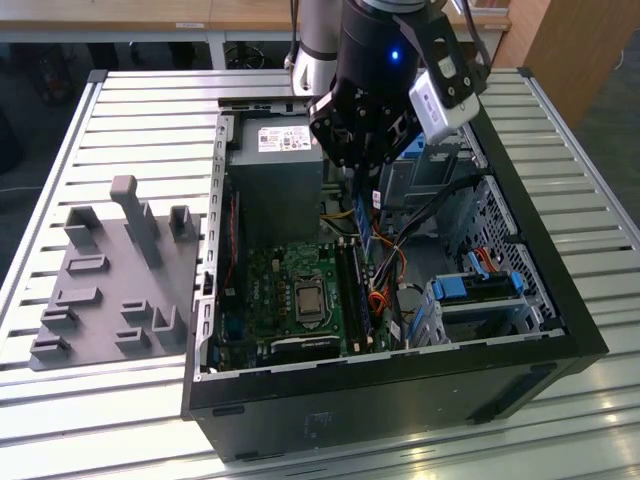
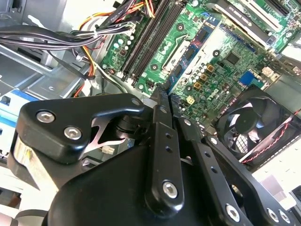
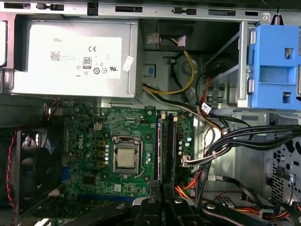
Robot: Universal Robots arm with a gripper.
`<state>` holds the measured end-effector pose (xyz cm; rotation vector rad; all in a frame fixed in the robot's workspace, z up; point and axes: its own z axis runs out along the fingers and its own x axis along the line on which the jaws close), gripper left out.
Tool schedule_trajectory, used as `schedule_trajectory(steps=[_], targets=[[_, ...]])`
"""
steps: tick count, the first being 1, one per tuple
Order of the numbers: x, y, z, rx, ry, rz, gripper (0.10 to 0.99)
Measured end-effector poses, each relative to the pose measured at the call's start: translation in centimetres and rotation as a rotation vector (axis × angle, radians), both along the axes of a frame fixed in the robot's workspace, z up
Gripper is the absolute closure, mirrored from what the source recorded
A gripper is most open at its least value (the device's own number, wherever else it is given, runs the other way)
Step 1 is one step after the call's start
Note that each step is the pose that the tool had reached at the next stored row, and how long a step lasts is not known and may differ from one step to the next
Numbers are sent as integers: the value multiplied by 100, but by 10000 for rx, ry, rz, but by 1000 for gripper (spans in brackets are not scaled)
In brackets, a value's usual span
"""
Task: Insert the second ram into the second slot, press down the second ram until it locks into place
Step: 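Press down the second ram until it locks into place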
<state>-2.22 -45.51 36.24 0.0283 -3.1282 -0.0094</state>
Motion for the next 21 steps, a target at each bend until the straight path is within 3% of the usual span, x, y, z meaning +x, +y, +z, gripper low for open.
schedule_trajectory(steps=[21], targets=[[0, 0, -66, -1, 0, -21, 949]])
